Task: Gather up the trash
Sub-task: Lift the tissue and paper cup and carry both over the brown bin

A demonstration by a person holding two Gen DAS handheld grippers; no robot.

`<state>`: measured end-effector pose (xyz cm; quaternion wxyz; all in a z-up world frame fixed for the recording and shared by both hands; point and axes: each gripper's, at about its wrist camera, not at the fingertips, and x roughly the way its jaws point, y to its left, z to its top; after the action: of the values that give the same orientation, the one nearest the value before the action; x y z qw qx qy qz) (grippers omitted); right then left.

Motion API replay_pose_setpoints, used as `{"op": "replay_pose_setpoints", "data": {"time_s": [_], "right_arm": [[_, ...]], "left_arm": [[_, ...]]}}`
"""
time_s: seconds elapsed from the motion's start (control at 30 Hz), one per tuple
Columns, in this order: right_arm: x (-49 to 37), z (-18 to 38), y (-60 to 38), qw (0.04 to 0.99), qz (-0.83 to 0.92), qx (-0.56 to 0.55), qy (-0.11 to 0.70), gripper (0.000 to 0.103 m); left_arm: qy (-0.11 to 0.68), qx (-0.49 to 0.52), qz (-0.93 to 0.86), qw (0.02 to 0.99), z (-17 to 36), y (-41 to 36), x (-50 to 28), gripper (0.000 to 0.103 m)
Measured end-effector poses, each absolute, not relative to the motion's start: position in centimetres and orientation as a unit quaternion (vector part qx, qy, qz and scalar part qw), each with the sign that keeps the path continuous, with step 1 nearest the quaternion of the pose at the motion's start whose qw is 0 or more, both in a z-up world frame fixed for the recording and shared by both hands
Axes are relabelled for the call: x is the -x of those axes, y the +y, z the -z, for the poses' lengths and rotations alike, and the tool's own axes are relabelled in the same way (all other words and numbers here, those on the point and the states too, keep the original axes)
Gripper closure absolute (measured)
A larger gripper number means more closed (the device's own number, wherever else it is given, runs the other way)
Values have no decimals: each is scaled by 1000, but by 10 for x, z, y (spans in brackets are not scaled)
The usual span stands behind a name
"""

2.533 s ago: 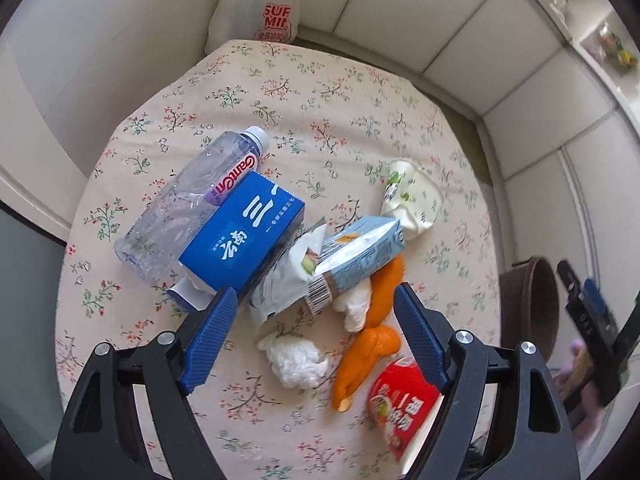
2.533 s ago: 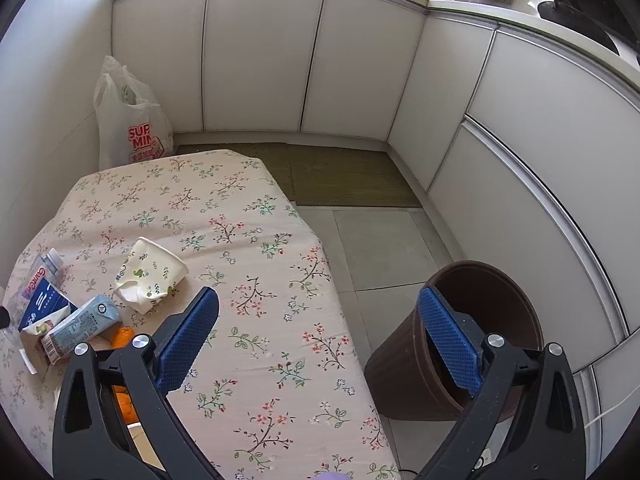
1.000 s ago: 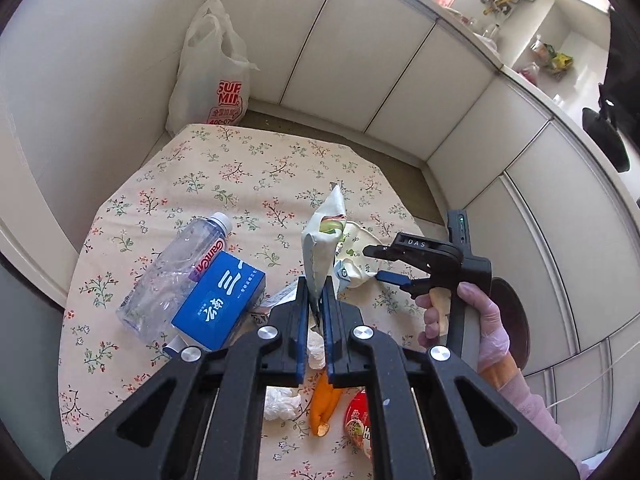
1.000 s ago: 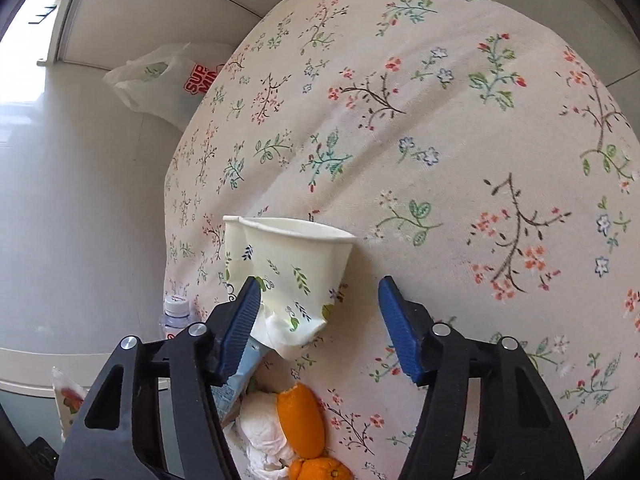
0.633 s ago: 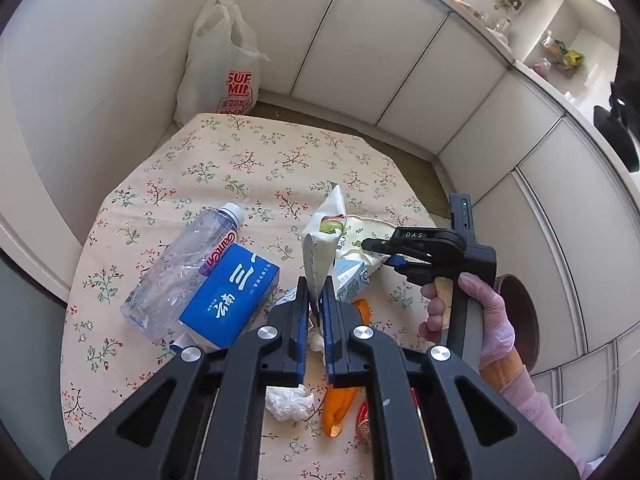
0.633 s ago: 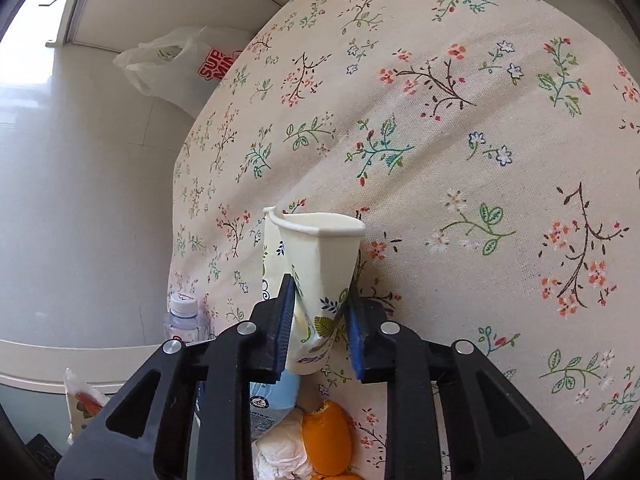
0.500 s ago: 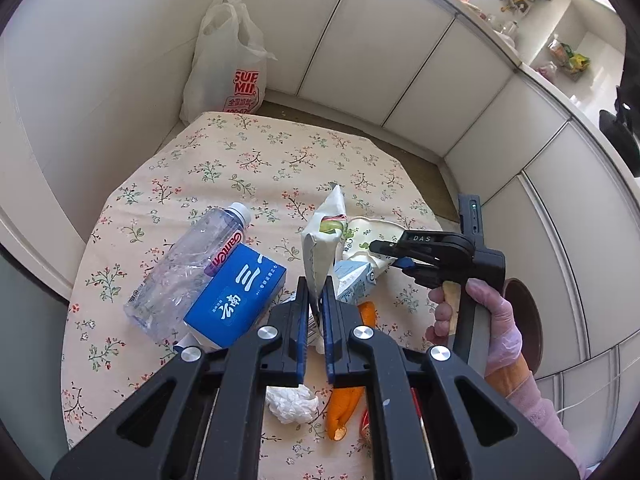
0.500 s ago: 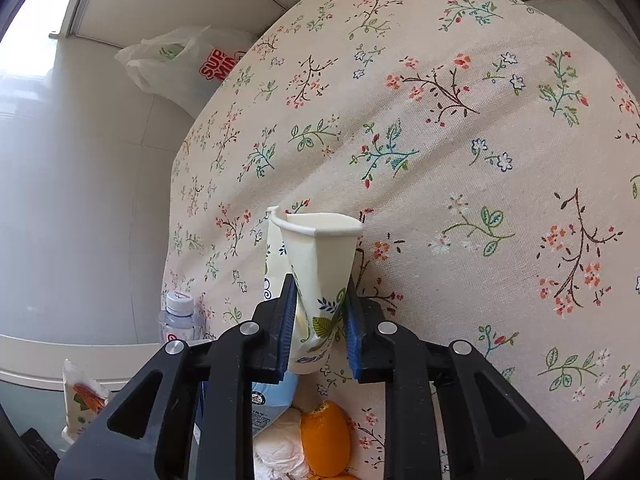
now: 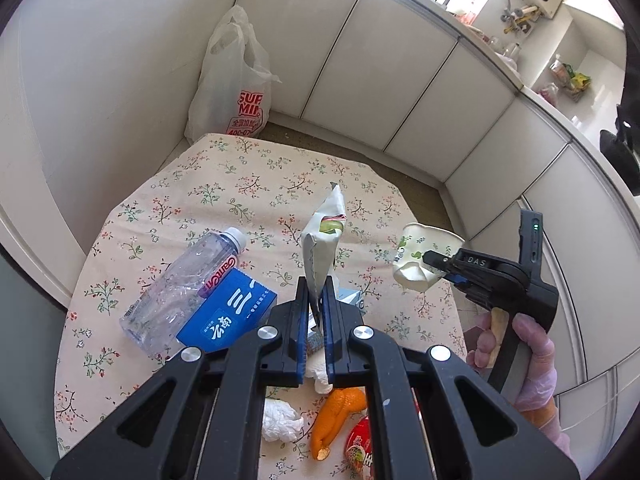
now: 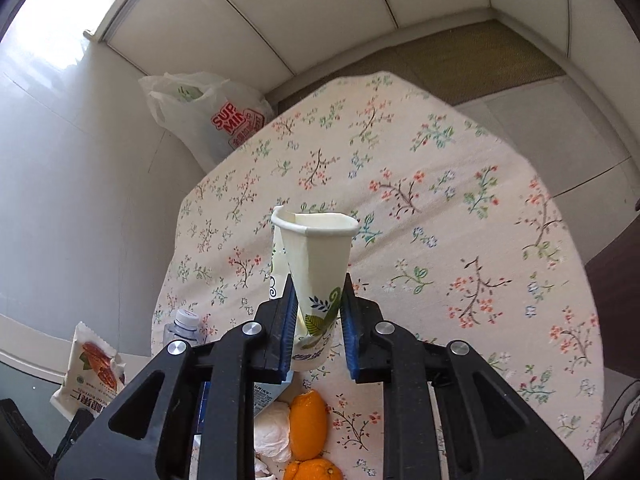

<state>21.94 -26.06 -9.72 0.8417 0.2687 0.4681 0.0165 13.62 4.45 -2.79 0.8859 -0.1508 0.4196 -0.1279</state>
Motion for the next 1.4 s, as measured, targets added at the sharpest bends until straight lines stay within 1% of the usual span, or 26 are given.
{"op": "replay_pose_setpoints", "data": {"time_s": [0.3, 0.47, 0.67, 1.0, 1.2, 1.4], "right_arm": [[-159, 37, -290, 894, 35, -235, 381, 83], [-120, -2, -298, 927, 65, -191, 315, 83], [-75, -28, -319, 947, 107, -157, 258, 82], [-27, -40, -377, 947, 176, -149, 221, 81], [0, -34, -425, 937, 235, -156, 205, 81], [24, -15, -481, 914, 295, -172, 218, 80]], "left_arm": [[378, 161, 147, 900, 7, 27, -126, 96], [360, 167, 161, 904, -2, 16, -120, 96], [323, 169, 188, 912, -20, -10, -108, 96], [288, 142, 253, 913, -39, -88, -90, 96], [292, 139, 304, 896, -38, -148, -90, 96], [312, 130, 353, 872, -28, -221, -88, 96]]}}
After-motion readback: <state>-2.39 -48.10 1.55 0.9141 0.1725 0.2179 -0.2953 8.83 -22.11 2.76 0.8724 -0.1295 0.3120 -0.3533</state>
